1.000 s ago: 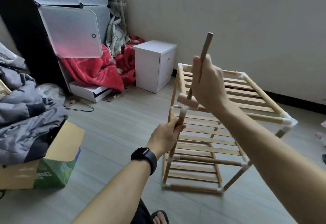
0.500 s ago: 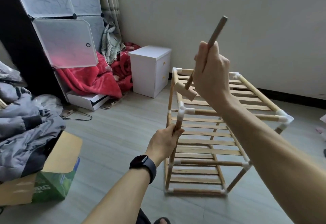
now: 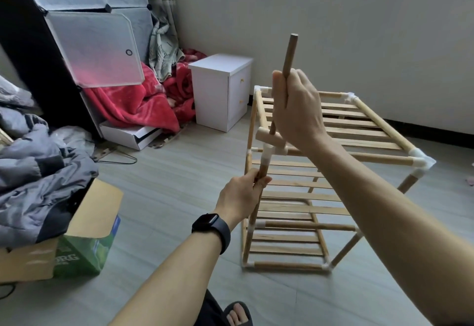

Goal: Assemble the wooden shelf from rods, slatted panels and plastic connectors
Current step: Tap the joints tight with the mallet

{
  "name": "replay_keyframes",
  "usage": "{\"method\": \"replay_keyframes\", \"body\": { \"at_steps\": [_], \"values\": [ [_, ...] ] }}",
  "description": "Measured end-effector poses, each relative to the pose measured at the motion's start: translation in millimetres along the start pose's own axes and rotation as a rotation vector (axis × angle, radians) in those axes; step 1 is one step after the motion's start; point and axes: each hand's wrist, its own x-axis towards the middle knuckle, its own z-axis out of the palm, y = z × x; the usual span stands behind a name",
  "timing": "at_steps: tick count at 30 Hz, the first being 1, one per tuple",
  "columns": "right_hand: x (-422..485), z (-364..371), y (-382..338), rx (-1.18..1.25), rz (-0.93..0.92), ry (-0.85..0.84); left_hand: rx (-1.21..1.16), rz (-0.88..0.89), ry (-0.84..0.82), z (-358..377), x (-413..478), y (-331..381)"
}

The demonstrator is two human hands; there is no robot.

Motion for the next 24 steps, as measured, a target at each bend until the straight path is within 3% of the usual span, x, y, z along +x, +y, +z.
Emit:
{"method": "replay_keyframes", "body": {
  "at_steps": [4, 8, 11, 15, 20, 24],
  "values": [
    [6.1, -3.5, -2.3, 0.494, 0.401, 0.037, 0.001, 0.008, 0.008, 2.9, 2.9, -0.7],
    [6.9, -3.3, -7.9, 0.841, 0.626, 0.159, 0.001, 0.015, -0.020, 9.7, 7.5, 6.8],
    [19.8, -7.5, -15.3, 0.881, 0.634, 0.217, -0.005, 0.021, -0.049, 15.8, 10.2, 11.4],
    [38.1, -18.7, -15.6, 0.994, 0.502, 0.267, -0.001, 0.047, -0.067, 20.2, 12.0, 10.8],
    [8.9, -1.0, -8.6, 0.708, 0.522, 0.094, -0.014, 0.050, -0.062, 19.4, 12.3, 14.4],
    [29.0, -19.3, 1.9, 0.944, 0.518, 0.299, -0.021, 0.064, -0.073, 20.0, 12.4, 12.2]
  ]
}}
